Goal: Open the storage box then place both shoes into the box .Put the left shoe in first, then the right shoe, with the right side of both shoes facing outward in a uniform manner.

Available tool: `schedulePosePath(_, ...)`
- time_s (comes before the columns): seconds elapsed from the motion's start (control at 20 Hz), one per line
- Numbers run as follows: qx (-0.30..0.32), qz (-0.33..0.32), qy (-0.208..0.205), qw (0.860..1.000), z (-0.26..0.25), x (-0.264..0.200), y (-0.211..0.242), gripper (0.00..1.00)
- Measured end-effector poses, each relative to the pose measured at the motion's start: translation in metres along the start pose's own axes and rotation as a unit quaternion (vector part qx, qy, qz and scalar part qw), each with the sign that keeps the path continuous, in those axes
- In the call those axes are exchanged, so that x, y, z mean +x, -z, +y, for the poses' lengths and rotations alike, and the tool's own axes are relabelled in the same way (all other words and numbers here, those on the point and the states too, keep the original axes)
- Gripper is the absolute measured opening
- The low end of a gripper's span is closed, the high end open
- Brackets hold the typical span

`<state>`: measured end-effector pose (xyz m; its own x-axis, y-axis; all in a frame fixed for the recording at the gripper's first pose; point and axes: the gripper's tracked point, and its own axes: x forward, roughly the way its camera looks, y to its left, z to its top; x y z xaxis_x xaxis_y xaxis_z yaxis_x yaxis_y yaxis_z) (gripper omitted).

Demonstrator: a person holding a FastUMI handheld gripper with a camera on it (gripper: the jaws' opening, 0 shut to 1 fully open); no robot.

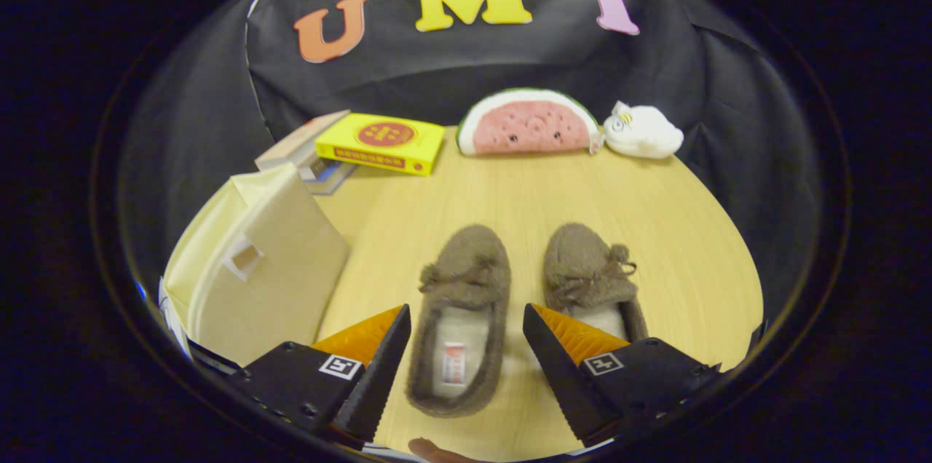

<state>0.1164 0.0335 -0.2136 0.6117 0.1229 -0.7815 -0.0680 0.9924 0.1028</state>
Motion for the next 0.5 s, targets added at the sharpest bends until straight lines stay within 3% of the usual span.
schedulePosePath(0.15, 0.029, 0.067, 0.034, 0.997, -0.018, 0.014, 0.017, 0.89)
schedulePosePath(0.45, 0.030, 0.105, 0.026, 0.994, -0.012, 0.031, 0.024, 0.48)
schedulePosePath(0.5, 0.031, 0.098, 0.020, 0.995, -0.009, 0.034, 0.022, 0.35)
